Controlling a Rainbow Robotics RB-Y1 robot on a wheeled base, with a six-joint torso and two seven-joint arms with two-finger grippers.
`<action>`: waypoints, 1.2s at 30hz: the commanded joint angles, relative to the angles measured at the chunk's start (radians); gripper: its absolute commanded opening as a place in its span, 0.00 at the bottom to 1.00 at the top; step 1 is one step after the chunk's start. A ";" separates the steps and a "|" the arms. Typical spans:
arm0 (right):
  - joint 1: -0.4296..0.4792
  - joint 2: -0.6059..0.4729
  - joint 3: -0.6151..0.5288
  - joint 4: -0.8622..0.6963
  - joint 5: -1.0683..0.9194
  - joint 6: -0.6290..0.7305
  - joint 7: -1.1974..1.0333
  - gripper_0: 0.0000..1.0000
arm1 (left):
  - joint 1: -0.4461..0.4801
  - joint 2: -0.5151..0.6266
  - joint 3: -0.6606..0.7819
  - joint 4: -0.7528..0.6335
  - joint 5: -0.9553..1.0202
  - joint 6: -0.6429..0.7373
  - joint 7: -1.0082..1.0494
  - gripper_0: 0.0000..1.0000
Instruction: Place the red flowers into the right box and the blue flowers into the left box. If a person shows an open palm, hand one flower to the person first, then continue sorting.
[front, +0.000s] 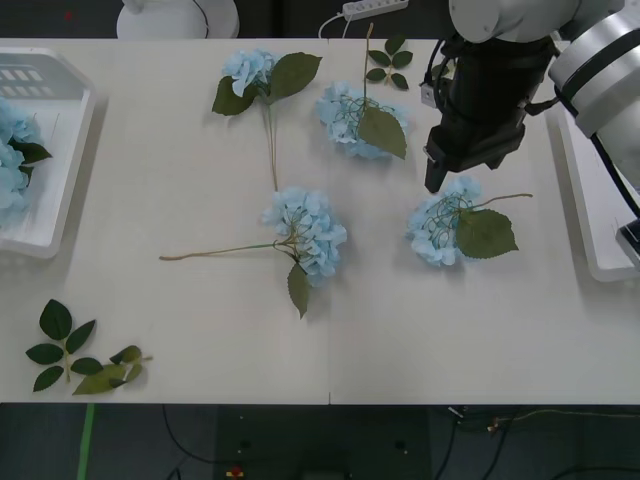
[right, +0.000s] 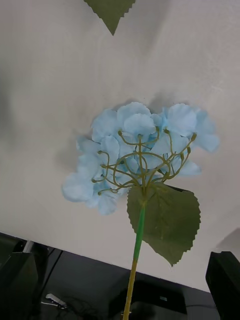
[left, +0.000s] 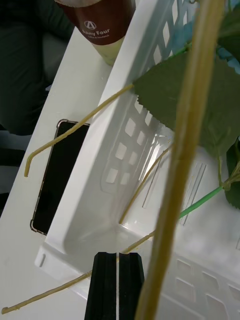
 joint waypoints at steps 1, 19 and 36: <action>-0.057 0.057 0.019 0.067 0.074 0.030 0.030 0.99 | -0.031 0.050 -0.047 0.002 -0.021 -0.035 -0.046 0.01; -0.057 0.152 0.101 0.277 0.216 0.017 0.083 0.99 | -0.009 0.053 -0.083 0.001 0.053 -0.159 -0.053 0.83; -0.057 0.218 0.164 0.444 0.248 -0.091 0.118 0.81 | 0.348 0.096 0.216 -0.476 0.382 -0.069 -0.047 1.00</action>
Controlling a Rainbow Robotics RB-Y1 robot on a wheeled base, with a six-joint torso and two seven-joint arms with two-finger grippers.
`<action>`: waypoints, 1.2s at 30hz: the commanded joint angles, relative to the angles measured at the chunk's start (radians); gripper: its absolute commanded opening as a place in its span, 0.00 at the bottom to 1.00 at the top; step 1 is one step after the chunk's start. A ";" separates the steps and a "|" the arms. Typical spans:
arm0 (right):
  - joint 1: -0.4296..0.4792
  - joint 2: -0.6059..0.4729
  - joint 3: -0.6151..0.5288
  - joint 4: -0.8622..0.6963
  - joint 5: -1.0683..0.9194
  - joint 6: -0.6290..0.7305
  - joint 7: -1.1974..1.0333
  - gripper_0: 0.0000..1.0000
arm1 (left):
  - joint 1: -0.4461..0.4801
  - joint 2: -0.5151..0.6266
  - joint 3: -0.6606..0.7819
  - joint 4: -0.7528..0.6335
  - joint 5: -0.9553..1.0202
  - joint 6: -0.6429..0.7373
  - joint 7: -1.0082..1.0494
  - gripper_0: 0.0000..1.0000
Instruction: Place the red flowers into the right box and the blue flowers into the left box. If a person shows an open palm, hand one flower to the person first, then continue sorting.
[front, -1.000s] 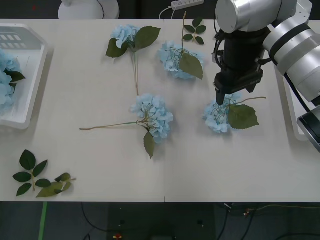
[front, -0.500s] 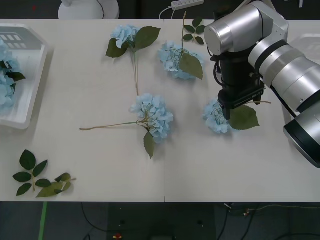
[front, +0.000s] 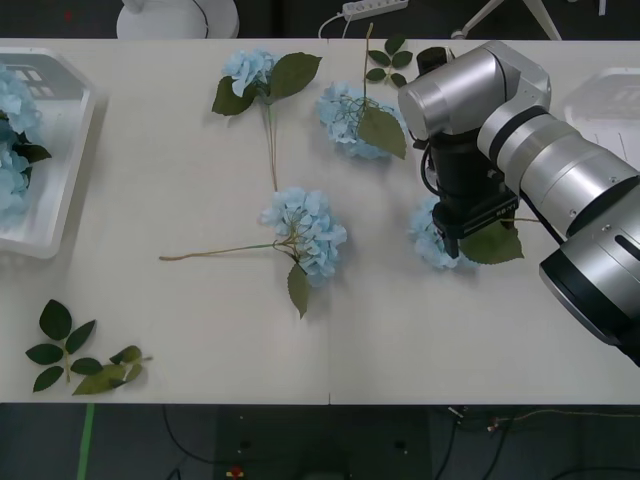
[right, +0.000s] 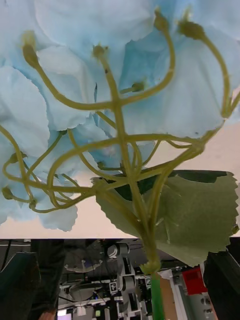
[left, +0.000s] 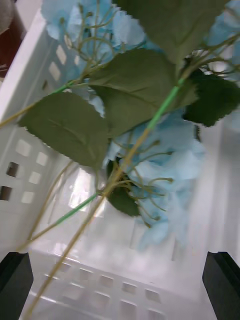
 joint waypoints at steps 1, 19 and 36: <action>-0.055 0.031 0.039 0.028 0.003 -0.033 0.036 0.75 | 0.106 0.039 0.191 -0.186 0.093 0.149 -0.044 1.00; -0.041 0.025 0.050 0.026 -0.007 -0.083 0.047 0.00 | -0.062 -0.120 0.053 -0.546 -0.042 0.520 -0.047 1.00; -0.030 -0.298 -0.122 -0.413 -0.390 -0.134 0.420 0.00 | -0.433 -0.229 -0.529 -0.512 -0.453 0.655 -0.367 1.00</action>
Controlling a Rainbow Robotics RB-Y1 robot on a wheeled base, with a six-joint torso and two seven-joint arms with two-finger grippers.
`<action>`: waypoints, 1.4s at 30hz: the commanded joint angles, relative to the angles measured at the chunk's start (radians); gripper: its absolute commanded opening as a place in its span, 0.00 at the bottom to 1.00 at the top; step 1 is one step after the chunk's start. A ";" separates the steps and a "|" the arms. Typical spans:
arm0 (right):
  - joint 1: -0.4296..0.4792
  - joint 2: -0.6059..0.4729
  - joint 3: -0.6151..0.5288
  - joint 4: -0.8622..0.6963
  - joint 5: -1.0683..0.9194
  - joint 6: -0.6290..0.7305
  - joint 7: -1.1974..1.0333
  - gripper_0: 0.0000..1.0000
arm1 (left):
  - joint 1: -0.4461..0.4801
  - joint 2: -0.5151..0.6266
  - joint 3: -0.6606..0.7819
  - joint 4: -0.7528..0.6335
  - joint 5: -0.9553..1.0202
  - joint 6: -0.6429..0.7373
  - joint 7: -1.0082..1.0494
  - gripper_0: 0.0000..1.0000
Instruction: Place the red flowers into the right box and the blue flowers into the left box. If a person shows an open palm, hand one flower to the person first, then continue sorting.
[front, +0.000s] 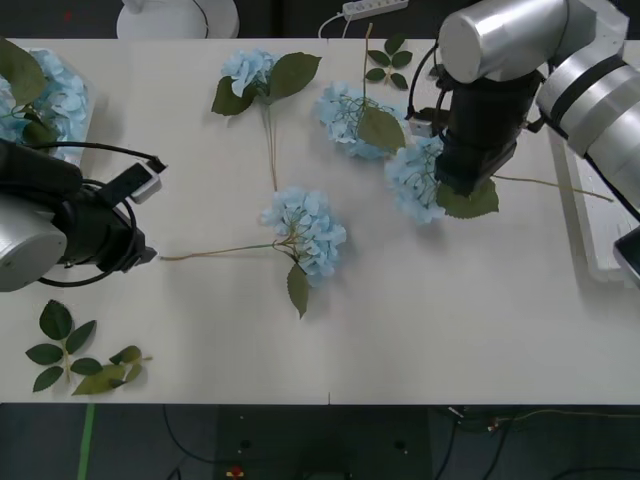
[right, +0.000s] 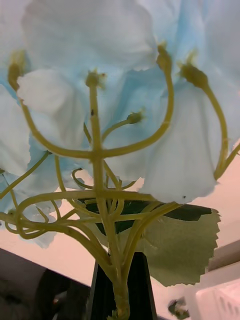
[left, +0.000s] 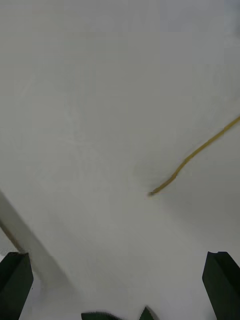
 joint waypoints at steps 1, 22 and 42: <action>-0.025 -0.092 -0.149 -0.096 -0.140 -0.061 0.160 0.00 | -0.176 -0.025 -0.114 0.071 0.012 0.014 -0.113 1.00; 0.117 -0.066 -0.208 -0.337 -0.873 -0.761 0.333 0.00 | -0.600 -0.310 -0.360 0.614 0.256 0.129 -0.565 1.00; 0.134 0.078 -0.040 -0.402 -1.017 -1.172 0.338 0.00 | -0.515 -0.434 -0.433 0.625 -0.005 0.146 -0.475 1.00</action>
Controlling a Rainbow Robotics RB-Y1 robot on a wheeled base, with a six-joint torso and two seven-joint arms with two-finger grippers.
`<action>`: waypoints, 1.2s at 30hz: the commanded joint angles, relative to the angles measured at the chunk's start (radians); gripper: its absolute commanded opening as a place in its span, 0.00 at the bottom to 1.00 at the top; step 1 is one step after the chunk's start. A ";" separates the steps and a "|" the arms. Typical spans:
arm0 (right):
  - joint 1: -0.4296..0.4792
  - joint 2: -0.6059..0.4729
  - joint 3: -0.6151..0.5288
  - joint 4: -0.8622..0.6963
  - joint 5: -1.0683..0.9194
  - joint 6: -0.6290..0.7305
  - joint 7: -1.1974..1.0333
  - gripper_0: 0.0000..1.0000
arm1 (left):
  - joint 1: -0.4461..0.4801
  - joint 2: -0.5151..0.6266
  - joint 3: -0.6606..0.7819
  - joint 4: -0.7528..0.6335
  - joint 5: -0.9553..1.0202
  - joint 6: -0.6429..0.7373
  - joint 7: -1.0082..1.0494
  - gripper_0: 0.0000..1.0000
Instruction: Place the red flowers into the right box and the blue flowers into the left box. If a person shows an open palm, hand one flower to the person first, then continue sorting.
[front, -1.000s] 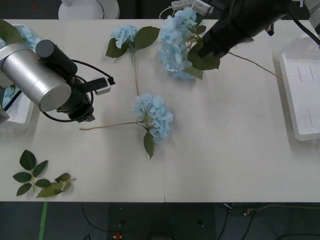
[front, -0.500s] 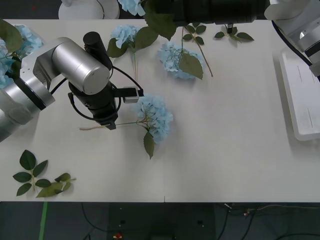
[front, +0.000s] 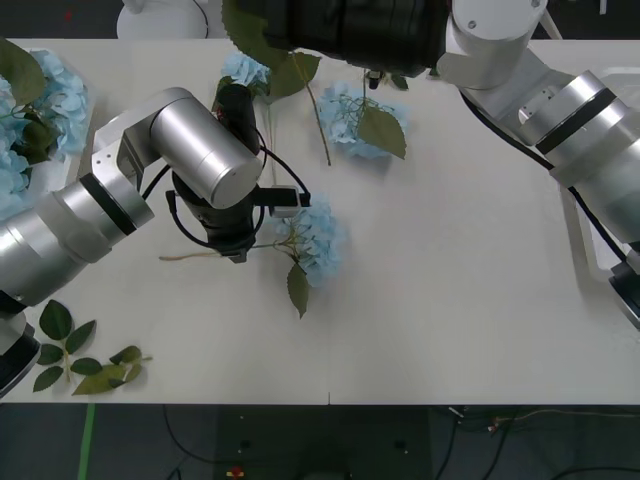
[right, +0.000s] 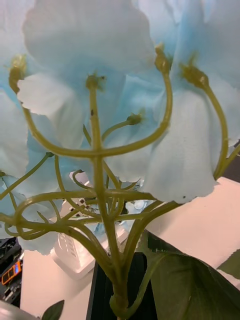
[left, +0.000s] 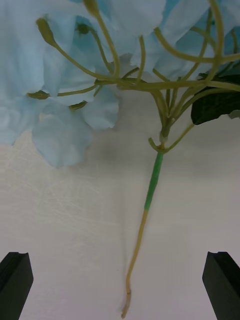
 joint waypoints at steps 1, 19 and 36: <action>-0.001 0.040 0.030 -0.041 -0.012 -0.040 0.034 0.00 | 0.035 -0.013 -0.090 0.016 -0.060 -0.055 0.033 1.00; -0.001 0.046 0.035 -0.041 -0.021 -0.069 0.034 0.00 | 0.055 -0.041 -0.260 0.249 -0.062 -0.371 0.119 0.94; -0.001 0.046 0.036 -0.041 -0.021 -0.075 0.035 0.00 | 0.045 -0.058 -0.275 0.314 -0.040 -0.368 0.118 0.00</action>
